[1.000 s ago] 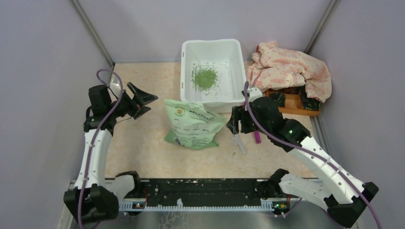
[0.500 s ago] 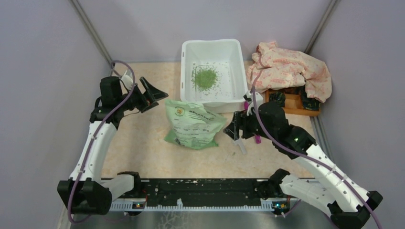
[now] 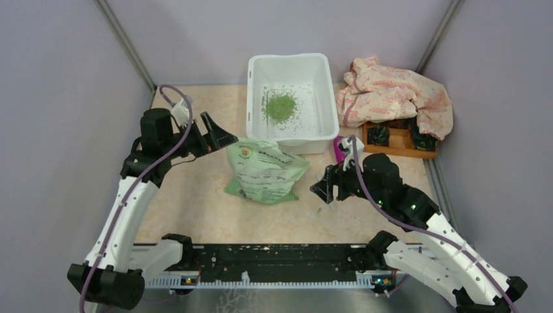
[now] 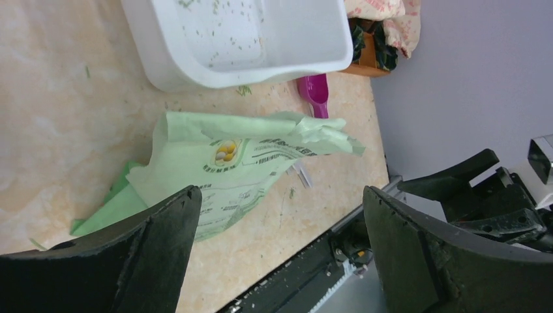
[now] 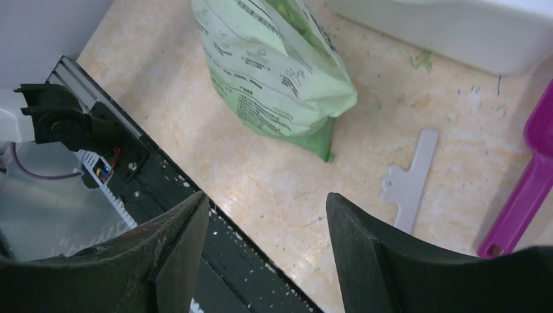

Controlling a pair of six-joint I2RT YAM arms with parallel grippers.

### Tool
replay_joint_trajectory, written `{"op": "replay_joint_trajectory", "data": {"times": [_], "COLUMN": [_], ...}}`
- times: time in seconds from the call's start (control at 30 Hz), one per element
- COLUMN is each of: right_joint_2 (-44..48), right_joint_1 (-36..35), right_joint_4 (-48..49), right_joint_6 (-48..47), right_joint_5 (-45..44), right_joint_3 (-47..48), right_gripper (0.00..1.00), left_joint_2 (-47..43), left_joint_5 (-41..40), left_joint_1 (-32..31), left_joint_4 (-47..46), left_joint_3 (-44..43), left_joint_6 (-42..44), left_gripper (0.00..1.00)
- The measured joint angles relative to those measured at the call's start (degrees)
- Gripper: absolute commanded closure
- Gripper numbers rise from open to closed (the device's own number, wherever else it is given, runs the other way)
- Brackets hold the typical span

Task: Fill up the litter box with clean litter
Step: Close the cat litter bag at the center of the board.

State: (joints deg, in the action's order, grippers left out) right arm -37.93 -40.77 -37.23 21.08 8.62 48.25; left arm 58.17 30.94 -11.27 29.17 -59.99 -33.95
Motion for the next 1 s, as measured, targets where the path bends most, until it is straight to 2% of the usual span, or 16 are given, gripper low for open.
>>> {"op": "replay_joint_trajectory", "data": {"times": [0.23,0.4,0.5,0.7,1.0], "right_joint_2": [3.26,-4.09,-8.46,-10.08,-6.36], "right_joint_1": [0.0,0.0,0.0,0.0,0.0], "right_joint_4": [6.88,11.82,12.26,11.34,6.82], "right_joint_6": [-7.45,-13.66,-15.69,-17.62,-15.26], "right_joint_5": [1.73,2.23,2.21,1.97,1.92], "right_joint_3": [-1.11,-0.98,-0.98,1.88,2.64], "right_gripper": [0.34,0.33,0.32,0.32,0.31], "left_joint_2": [0.55,4.39,5.88,5.11,6.36], "left_joint_5": [-5.6,-7.82,-7.82,-9.01,-8.11], "left_joint_1": [0.0,0.0,0.0,0.0,0.0], "left_joint_4": [7.17,12.44,14.67,16.28,13.6], "left_joint_3": [-11.45,-16.81,-16.92,-16.92,-16.61], "left_joint_6": [5.16,2.84,0.9,0.04,-3.58], "left_gripper": [0.01,0.01,0.01,0.01,0.01]}}
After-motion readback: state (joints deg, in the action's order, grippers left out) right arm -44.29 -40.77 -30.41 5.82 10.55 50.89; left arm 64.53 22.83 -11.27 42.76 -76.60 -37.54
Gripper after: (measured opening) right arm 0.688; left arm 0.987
